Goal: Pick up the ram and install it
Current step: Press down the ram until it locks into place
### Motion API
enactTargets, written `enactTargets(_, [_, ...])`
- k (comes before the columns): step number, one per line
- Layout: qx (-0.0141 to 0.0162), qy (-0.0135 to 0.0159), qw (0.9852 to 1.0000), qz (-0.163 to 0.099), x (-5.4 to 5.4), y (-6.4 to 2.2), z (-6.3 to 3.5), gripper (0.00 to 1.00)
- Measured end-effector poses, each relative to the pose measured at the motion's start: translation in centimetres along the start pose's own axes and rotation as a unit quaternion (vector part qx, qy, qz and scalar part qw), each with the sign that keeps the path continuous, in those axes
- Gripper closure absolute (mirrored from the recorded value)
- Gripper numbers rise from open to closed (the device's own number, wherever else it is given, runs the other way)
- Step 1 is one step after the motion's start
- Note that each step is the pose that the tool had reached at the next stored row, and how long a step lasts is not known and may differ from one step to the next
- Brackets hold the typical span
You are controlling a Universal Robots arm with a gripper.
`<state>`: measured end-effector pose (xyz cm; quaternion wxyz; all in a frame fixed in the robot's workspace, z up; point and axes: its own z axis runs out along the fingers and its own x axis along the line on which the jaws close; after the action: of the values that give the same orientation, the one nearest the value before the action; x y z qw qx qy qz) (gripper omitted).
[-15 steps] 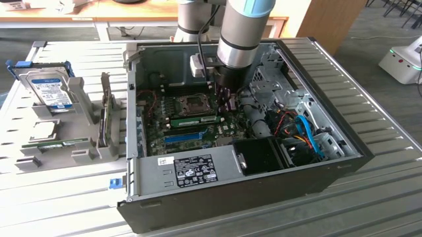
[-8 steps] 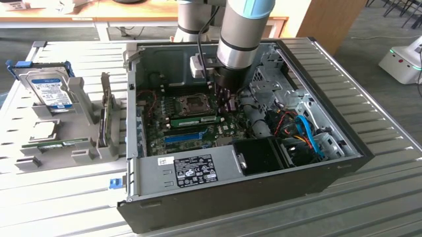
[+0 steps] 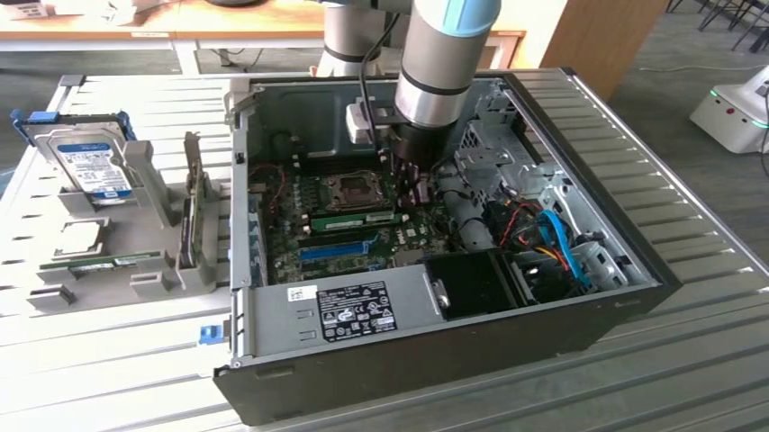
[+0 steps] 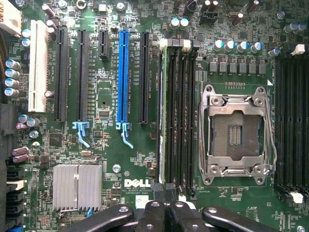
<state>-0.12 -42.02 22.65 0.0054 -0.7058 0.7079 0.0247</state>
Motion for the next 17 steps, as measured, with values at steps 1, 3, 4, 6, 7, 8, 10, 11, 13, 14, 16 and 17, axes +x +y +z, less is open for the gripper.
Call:
enactTargets(1, [0.0000, -0.0001, 1.0000, 0.000, 0.00, 0.00, 0.00, 0.89])
enactTargets(3, [0.0001, -0.0002, 1.0000, 0.000, -0.06, 0.00, 0.02, 0.89])
enactTargets(4, [0.0001, -0.0002, 1.0000, 0.000, -0.09, 0.00, 0.02, 0.89])
enactTargets(6, [0.0000, -0.0001, 1.0000, 0.000, -0.18, 0.00, 0.02, 0.89])
enactTargets(7, [0.0000, -0.0001, 1.0000, 0.000, -0.21, 0.00, 0.02, 0.89])
enactTargets(8, [0.0000, -0.0001, 1.0000, 0.000, -0.24, 0.00, 0.02, 0.89])
enactTargets(10, [0.0000, -0.0001, 1.0000, 0.000, -0.24, 0.00, 0.02, 0.89])
enactTargets(11, [0.0000, -0.0001, 1.0000, 0.000, -0.24, 0.00, 0.01, 0.89])
enactTargets(13, [0.0000, 0.0000, 1.0000, 0.000, -0.24, 0.00, 0.02, 0.89])
enactTargets(14, [0.0000, -0.0001, 1.0000, 0.000, -0.24, 0.00, 0.05, 0.89])
enactTargets(16, [0.0000, 0.0000, 1.0000, 0.000, -0.24, 0.00, 0.12, 0.89])
enactTargets(17, [0.0000, 0.0000, 1.0000, 0.000, -0.23, 0.00, 0.16, 0.89])
